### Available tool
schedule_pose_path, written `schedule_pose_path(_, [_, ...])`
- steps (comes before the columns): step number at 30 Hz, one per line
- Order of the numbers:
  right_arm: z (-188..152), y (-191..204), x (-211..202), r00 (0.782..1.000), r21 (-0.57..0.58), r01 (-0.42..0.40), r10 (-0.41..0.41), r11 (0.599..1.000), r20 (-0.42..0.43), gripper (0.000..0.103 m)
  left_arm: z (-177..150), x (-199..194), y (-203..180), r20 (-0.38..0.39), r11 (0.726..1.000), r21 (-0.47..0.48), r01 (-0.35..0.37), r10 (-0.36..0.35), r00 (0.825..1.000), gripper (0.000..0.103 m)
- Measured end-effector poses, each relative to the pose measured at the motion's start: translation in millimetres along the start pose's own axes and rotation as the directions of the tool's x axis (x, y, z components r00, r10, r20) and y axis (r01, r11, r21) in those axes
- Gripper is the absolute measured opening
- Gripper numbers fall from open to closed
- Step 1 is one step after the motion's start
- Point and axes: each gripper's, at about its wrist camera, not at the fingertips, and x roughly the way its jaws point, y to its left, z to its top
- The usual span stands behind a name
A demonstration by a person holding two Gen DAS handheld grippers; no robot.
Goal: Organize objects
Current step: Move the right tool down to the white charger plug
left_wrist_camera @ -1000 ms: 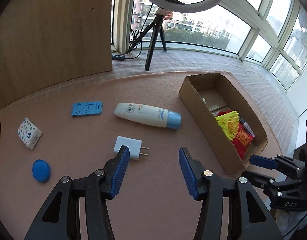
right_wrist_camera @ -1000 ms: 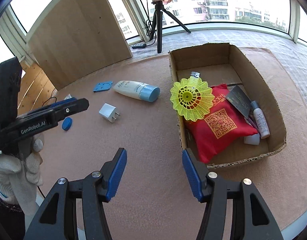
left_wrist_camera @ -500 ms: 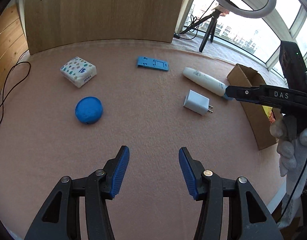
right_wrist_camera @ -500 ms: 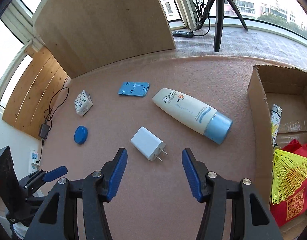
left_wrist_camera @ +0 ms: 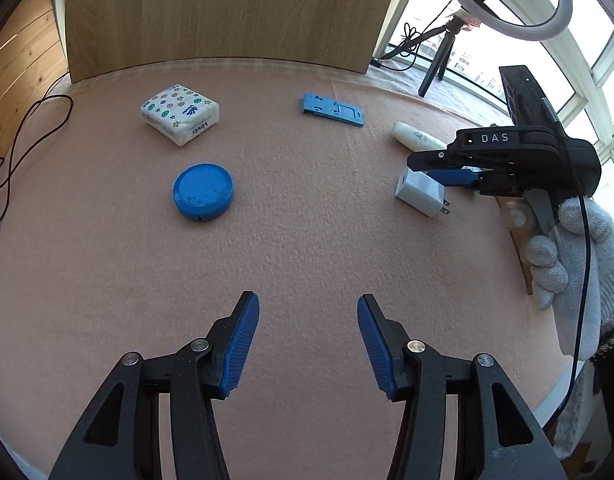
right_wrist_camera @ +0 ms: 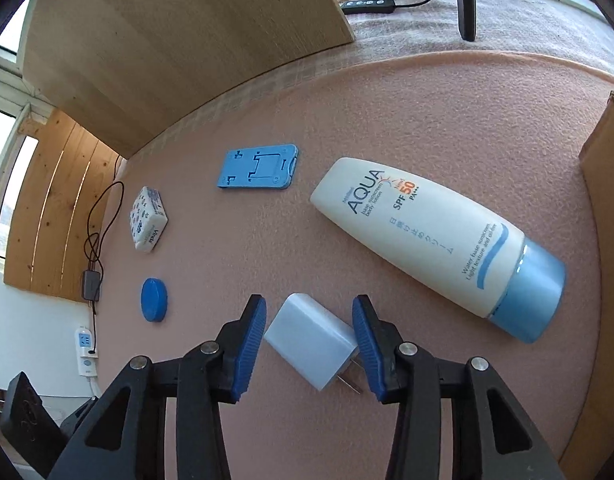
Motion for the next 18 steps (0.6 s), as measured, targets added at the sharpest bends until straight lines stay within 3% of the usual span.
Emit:
schedule_pose_path(5, [-19,5,6,0.998,0.024,-0.047,0.048,0.999,-0.034,0.027,3,1,3,-0.003,1.0,-0.011,0.004,-0.004,1.0,0.055])
schedule_pose_path(11, [-40,26,12,0.999,-0.025,-0.042,0.041,0.999,-0.036,0.027,3,6,0,-0.013,0.999,0.021,0.033,-0.033,0.999,0.055])
schedule_pose_path(18, [-26,40,0,0.997,-0.028,0.057,-0.056,0.998,0.06,0.027,3,2,8,-0.023,0.996,0.055,0.074,-0.073,0.997,0.055])
